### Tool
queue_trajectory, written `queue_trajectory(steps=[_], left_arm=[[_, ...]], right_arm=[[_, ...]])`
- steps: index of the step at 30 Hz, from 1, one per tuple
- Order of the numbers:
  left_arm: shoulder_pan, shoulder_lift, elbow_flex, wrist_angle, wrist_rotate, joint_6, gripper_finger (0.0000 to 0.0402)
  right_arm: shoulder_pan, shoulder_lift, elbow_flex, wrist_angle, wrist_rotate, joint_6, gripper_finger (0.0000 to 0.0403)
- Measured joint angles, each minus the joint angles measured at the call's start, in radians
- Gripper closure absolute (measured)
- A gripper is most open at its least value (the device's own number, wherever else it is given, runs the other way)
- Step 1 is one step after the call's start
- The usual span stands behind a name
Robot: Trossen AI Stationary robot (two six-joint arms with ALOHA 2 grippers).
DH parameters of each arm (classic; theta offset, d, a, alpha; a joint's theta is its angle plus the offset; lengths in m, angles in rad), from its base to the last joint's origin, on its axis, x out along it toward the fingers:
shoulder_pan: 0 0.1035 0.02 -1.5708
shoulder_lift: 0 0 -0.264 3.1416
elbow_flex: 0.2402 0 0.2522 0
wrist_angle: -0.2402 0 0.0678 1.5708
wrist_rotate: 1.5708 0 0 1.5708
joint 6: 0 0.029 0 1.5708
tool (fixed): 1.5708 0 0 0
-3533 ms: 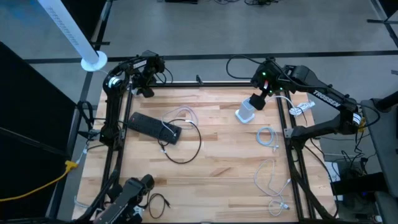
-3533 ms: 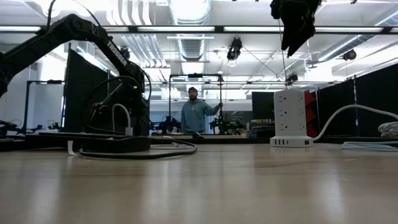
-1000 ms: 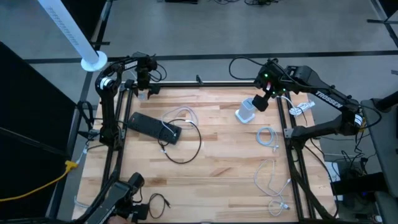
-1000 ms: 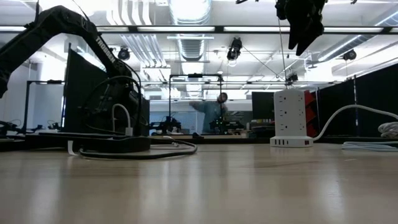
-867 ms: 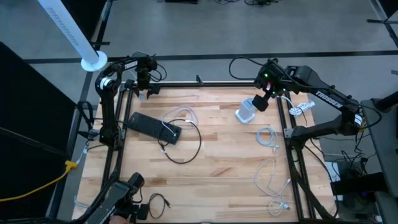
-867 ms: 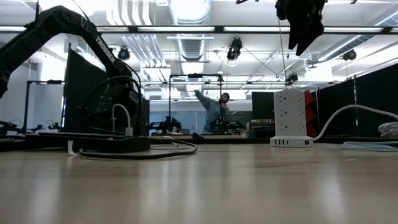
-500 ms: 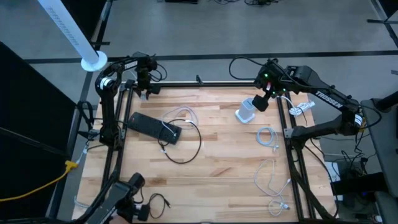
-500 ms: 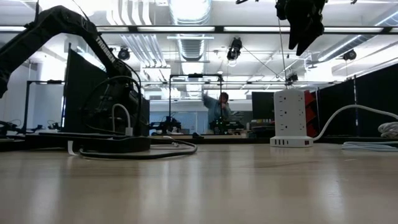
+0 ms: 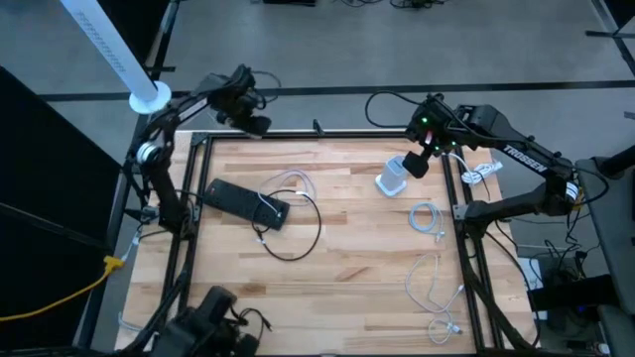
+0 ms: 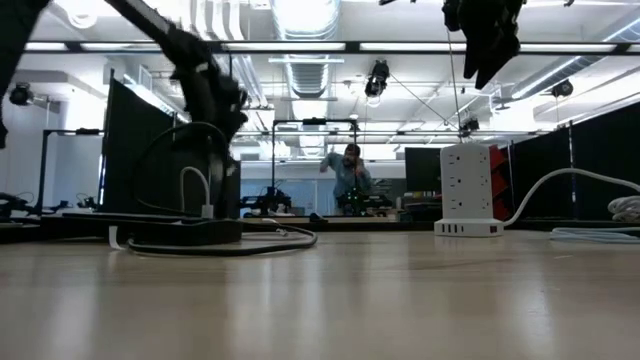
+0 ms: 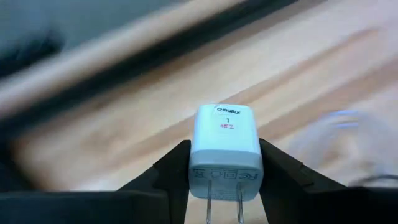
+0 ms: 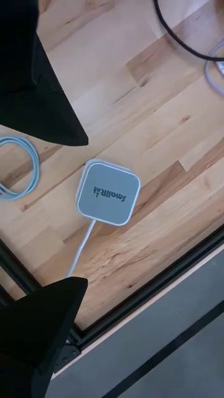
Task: Insert USB
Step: Insert the blue charger cable into the white charger adapter
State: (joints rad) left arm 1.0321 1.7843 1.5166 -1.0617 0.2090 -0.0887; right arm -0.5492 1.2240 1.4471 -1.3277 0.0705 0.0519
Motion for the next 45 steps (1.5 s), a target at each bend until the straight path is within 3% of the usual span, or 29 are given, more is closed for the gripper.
queue_trajectory(steps=[12,19,25,30,33,37,40,45], left_arm=[[-0.334,-0.236,-0.005,0.333,0.183,0.079,0.0273],[-0.487,-0.294,-0.027,0.527,0.433,0.062,0.0273],[-0.545,-0.411,-0.218,0.831,0.664,-0.042,0.0273],[-0.574,-0.511,-0.455,1.264,0.868,-0.253,0.0273],[-0.600,-0.546,-0.573,1.610,0.892,-0.462,0.0273],[-0.620,-0.559,-0.679,2.002,0.823,-0.685,0.0273],[-0.627,-0.559,-0.724,2.099,0.760,-0.760,0.0273],[-0.650,-0.562,-0.756,2.097,0.658,-0.759,0.0273]], right_arm=[[0.093,0.002,-0.013,-0.017,-0.045,0.149,0.0057],[0.183,0.001,-0.083,-0.174,-0.080,0.379,0.0057],[0.348,0.001,-0.117,-0.225,-0.204,0.577,0.0057],[0.504,-0.001,-0.117,-0.230,-0.234,0.716,0.0057],[0.549,-0.001,-0.120,-0.227,-0.235,0.758,0.0057],[0.572,-0.002,-0.122,-0.227,-0.226,0.797,0.0057],[0.602,-0.002,-0.124,-0.227,-0.214,0.795,0.0057],[0.690,-0.002,-0.150,-0.226,-0.164,0.725,0.0057]])
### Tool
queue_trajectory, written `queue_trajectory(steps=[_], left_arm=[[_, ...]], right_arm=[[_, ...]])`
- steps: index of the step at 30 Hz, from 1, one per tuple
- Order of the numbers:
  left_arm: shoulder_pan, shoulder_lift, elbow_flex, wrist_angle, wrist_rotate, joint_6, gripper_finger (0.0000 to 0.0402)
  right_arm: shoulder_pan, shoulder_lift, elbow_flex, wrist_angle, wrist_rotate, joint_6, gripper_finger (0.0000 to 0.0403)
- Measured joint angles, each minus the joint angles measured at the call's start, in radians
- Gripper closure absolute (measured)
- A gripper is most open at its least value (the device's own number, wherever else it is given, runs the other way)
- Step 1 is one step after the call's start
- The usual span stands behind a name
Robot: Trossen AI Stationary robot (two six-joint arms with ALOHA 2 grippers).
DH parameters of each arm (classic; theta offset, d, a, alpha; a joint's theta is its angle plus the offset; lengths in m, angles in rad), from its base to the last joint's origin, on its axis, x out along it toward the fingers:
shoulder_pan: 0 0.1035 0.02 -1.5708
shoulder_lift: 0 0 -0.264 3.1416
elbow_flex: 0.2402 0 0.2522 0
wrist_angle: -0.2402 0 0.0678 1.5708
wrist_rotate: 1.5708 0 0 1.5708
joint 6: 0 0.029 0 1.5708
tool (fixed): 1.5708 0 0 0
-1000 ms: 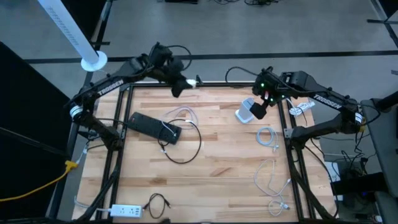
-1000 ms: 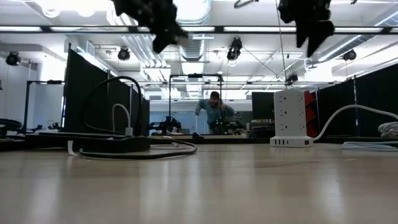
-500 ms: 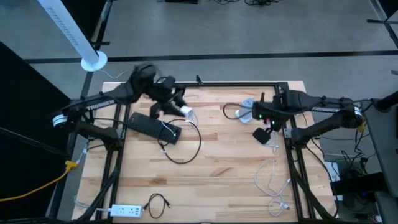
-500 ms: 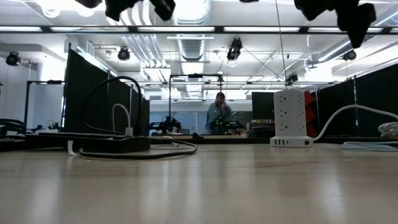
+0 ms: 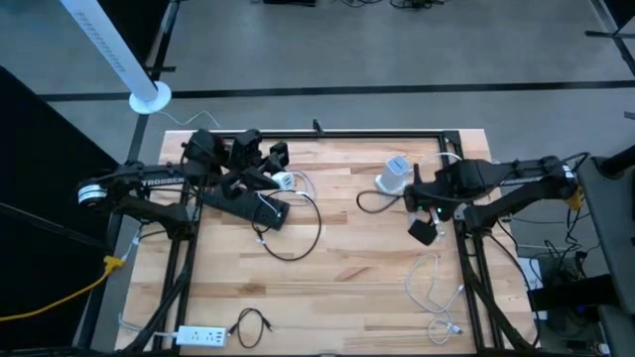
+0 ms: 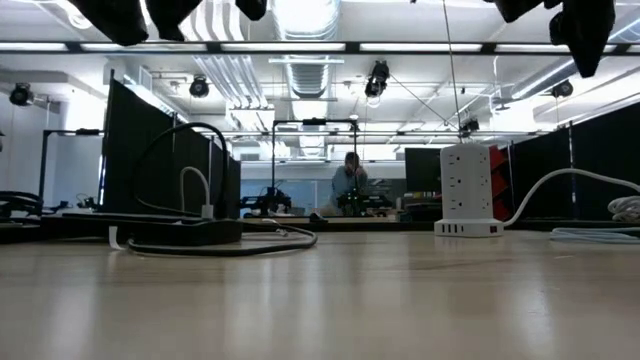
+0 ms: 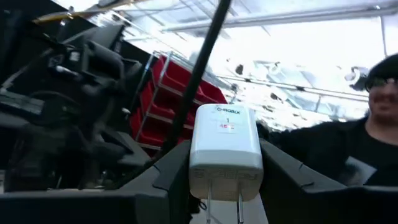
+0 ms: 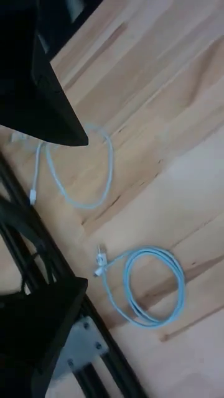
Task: Insert USB
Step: Insert the blue charger cable into the white charger adapter
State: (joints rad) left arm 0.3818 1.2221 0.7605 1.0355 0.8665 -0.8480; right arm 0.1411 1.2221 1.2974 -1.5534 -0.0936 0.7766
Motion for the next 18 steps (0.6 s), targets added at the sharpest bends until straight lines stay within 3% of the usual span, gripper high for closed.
queue_trajectory(steps=[6,13,18], left_arm=[[-0.042,-0.001,0.009,-0.023,-0.191,0.015,0.0273],[-0.084,-0.001,0.059,-0.209,-0.434,0.026,0.0273],[-0.138,-0.001,0.100,-0.290,-0.562,0.079,0.0273]], right_arm=[[0.144,0.000,-0.087,0.029,0.035,-0.124,0.0057],[0.337,-0.004,-0.299,0.186,0.043,-0.211,0.0057],[0.364,0.054,-0.416,0.167,0.071,-0.311,0.0057]])
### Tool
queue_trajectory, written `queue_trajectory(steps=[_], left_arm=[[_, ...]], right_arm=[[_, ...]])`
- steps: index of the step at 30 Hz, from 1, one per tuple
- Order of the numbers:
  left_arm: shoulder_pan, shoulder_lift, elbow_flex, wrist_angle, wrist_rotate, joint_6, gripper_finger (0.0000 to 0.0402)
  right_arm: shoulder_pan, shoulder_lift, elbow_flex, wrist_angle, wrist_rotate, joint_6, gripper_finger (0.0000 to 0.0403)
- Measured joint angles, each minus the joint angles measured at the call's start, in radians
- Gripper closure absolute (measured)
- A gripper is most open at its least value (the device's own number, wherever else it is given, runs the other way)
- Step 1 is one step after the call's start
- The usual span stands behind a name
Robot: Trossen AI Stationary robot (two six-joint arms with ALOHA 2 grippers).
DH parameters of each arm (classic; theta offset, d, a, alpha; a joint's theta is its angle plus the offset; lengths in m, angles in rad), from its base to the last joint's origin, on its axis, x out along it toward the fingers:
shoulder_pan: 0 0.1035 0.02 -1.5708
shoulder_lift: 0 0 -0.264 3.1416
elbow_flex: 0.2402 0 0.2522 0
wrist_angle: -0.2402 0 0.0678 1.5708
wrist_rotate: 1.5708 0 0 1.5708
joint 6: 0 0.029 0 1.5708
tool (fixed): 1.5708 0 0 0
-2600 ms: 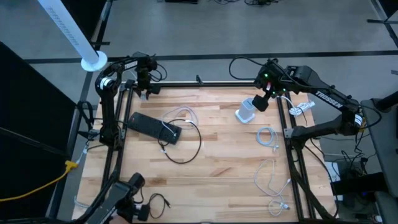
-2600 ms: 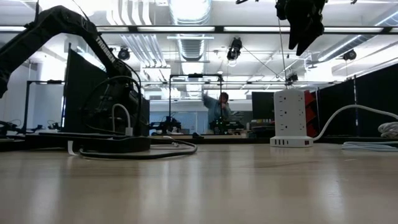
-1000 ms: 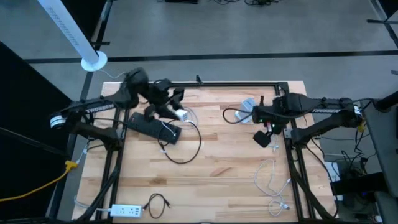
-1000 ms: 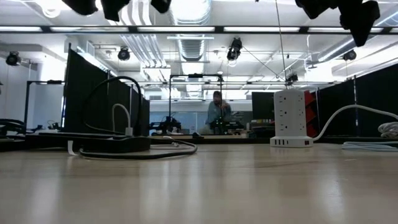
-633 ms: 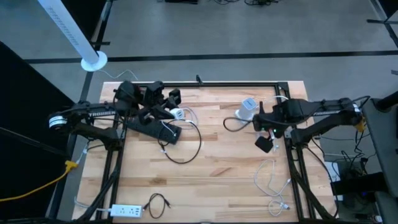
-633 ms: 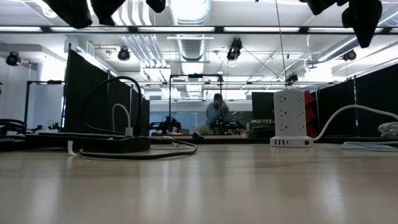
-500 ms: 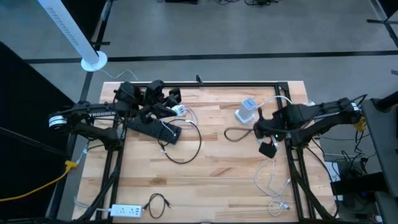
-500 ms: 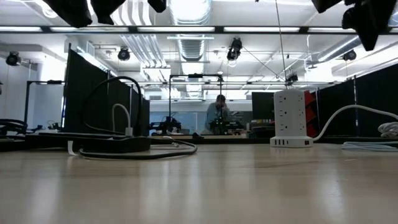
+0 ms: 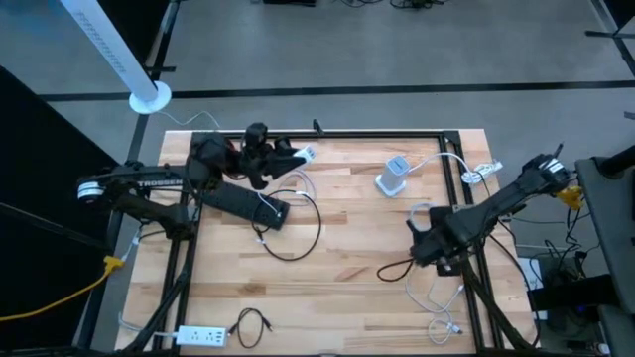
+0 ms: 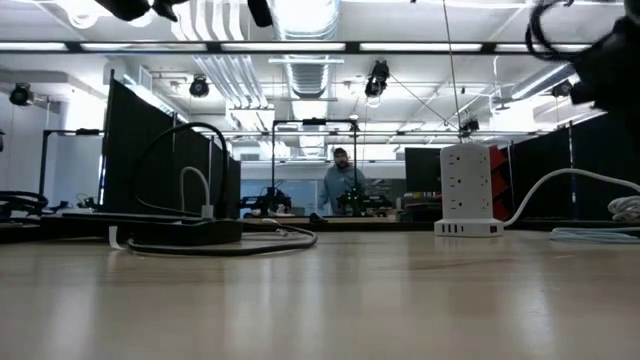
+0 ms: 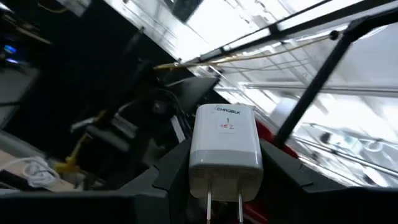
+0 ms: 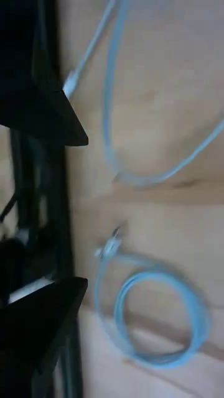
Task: Insert USB
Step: Insert the blue charger cable into the white charger adapter
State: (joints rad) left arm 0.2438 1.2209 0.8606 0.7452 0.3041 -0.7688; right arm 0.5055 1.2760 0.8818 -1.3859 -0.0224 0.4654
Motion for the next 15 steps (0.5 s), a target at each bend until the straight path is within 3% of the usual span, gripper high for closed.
queue_trajectory(steps=[10,15], left_arm=[[-0.025,0.000,0.039,-0.008,-0.035,0.031,0.0273],[-0.064,0.000,0.039,-0.014,-0.034,0.039,0.0273]], right_arm=[[-0.008,0.192,-0.082,0.101,0.059,-0.372,0.0057],[-0.009,0.277,-0.084,0.119,0.064,-0.456,0.0060]])
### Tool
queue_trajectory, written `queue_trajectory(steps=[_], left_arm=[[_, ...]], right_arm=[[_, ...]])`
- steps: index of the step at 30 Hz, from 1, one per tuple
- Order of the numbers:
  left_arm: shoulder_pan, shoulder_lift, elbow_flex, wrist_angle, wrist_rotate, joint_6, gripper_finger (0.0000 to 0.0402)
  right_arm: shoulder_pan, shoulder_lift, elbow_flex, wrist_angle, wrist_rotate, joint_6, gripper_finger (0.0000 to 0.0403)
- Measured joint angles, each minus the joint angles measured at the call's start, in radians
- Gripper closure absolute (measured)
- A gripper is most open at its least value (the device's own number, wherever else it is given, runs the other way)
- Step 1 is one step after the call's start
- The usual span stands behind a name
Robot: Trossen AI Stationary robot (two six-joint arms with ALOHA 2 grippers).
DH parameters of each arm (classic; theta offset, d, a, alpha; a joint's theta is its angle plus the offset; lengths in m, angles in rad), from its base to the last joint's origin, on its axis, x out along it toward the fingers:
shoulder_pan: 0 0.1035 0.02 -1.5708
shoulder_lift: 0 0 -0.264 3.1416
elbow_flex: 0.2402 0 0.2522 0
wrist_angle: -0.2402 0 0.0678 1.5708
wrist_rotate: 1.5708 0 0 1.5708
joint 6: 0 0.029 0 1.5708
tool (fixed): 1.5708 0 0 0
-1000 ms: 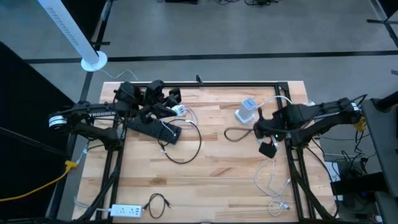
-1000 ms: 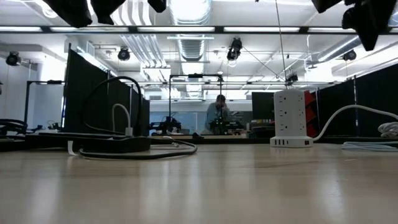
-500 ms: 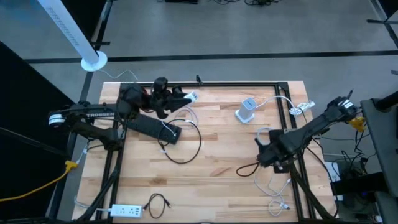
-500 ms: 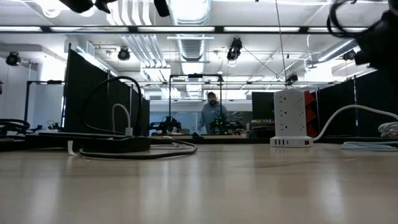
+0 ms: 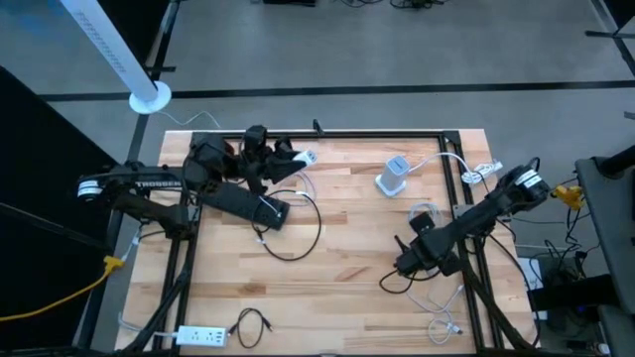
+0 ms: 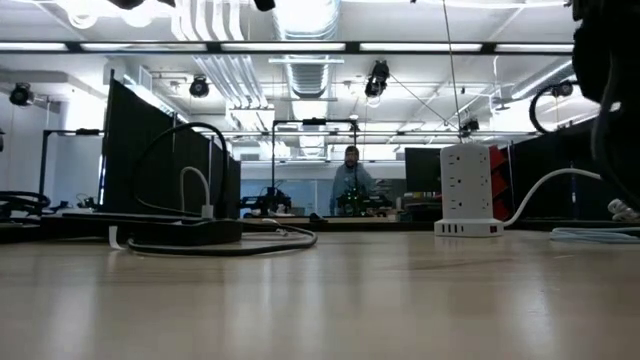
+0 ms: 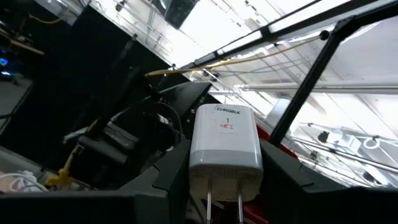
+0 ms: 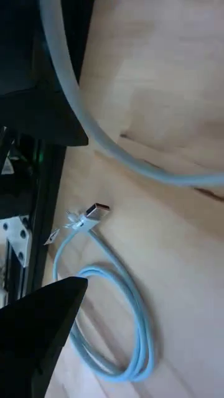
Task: Insert USB
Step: Insert the blue charger cable into the white charger adapter
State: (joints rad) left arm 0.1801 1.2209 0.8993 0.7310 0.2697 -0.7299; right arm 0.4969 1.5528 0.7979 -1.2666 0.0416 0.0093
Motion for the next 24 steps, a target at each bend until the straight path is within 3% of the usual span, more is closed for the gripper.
queue_trajectory(steps=[6,18,24], left_arm=[[-0.066,0.000,0.000,-0.060,0.001,0.050,0.0273],[-0.140,-0.033,0.000,-0.088,0.002,0.122,0.0273],[-0.136,-0.079,0.000,-0.159,0.001,0.164,0.0273]], right_arm=[[-0.017,0.039,0.000,0.003,-0.047,-0.028,0.0126],[-0.139,0.128,0.011,0.028,-0.031,-0.036,0.0382],[-0.203,0.075,0.125,0.083,0.083,0.043,0.0394]])
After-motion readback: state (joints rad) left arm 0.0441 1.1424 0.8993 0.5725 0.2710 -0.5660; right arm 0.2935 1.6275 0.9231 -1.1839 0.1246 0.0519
